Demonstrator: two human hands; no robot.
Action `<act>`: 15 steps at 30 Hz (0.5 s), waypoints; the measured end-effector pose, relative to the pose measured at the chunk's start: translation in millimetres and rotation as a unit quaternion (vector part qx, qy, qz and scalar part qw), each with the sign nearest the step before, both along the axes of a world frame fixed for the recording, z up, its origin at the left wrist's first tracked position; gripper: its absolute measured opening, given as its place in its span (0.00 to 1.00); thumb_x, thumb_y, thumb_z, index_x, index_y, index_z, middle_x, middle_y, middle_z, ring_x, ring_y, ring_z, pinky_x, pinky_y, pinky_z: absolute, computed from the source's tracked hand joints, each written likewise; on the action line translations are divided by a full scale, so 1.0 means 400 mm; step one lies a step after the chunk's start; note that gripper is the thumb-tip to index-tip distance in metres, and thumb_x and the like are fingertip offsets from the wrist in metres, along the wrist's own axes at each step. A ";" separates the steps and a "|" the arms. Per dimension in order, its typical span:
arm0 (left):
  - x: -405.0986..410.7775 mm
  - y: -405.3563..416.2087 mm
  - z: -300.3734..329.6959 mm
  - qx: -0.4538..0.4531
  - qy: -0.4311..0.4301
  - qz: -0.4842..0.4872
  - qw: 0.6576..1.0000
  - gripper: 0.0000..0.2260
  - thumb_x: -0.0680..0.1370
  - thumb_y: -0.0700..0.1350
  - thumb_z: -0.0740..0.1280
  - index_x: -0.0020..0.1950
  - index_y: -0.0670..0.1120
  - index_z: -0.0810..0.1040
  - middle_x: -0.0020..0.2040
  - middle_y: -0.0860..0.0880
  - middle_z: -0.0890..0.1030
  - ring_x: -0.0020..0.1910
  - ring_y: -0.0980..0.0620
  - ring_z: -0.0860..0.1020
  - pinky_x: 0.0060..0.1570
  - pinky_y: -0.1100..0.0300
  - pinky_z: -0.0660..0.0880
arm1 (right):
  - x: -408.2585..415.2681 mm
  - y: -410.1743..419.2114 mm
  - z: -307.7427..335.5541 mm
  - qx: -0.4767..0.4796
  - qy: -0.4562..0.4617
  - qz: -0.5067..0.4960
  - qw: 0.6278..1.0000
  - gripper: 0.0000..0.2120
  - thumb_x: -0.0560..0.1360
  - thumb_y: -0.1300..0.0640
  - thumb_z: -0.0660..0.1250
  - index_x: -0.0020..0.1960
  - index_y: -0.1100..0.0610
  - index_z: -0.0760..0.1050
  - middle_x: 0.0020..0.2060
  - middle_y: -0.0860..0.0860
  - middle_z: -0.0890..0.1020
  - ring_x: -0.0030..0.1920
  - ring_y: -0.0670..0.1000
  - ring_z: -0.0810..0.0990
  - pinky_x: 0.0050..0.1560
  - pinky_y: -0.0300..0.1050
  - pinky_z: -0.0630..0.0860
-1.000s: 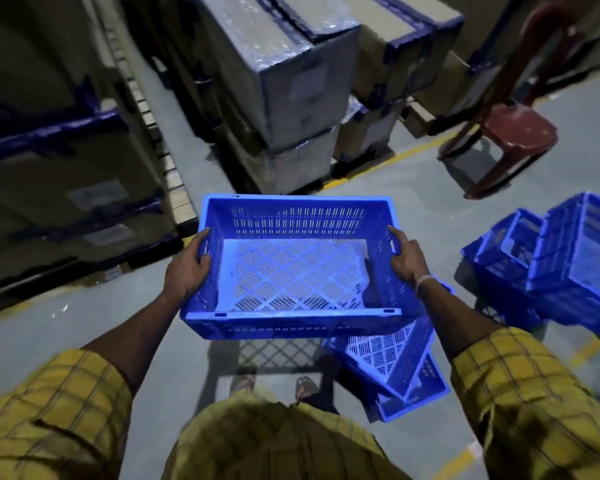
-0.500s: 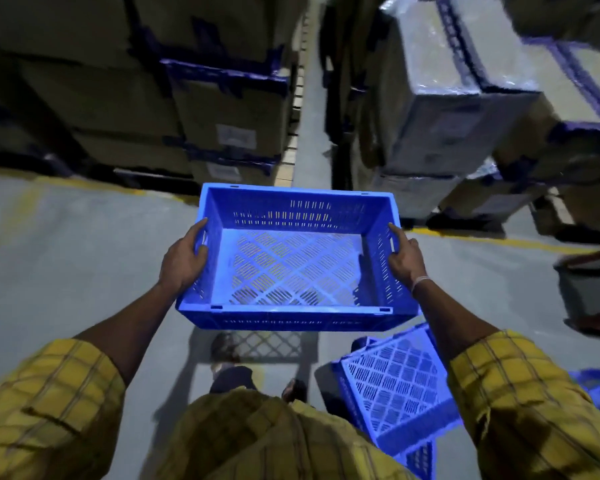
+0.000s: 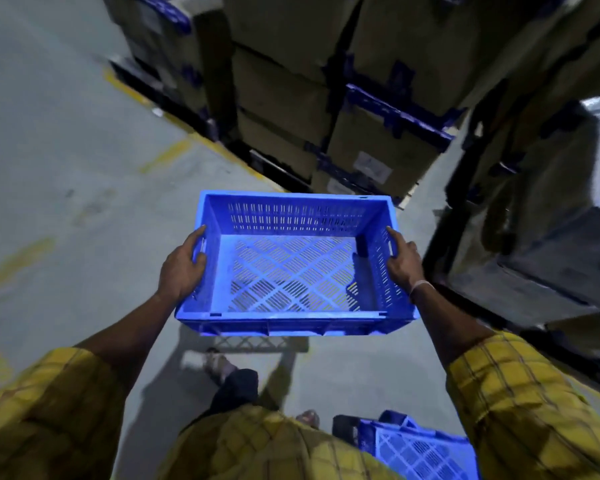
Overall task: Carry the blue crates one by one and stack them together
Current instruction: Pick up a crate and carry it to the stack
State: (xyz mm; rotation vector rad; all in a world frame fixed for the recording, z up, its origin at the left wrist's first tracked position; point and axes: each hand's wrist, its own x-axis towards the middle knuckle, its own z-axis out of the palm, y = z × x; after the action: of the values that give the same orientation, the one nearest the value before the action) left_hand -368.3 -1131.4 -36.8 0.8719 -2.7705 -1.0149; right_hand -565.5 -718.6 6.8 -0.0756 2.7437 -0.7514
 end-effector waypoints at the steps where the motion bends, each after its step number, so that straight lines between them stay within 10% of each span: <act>1: 0.012 -0.037 0.002 0.001 -0.001 0.015 1.000 0.28 0.80 0.43 0.62 0.79 0.59 0.62 0.59 0.37 0.81 0.55 0.34 0.79 0.53 0.45 0.75 | -0.019 -0.049 -0.001 -0.005 -0.002 0.012 1.000 0.34 0.73 0.68 0.58 0.78 0.49 0.62 0.59 0.66 0.71 0.56 0.66 0.76 0.60 0.46 0.70; 15: 0.144 -0.592 0.042 0.001 0.013 0.180 0.984 0.28 0.79 0.45 0.60 0.78 0.61 0.62 0.62 0.39 0.81 0.54 0.35 0.80 0.51 0.46 0.76 | -0.221 -0.843 0.025 -0.016 0.001 0.195 0.981 0.36 0.71 0.65 0.59 0.77 0.47 0.62 0.61 0.68 0.73 0.53 0.66 0.78 0.58 0.50 0.73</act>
State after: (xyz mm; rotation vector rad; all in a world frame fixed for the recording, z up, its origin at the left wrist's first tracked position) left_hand -310.5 -1368.3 -19.8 1.2890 -2.4602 -0.9530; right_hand -654.0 -1056.0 16.8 -0.6012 2.5969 -0.6813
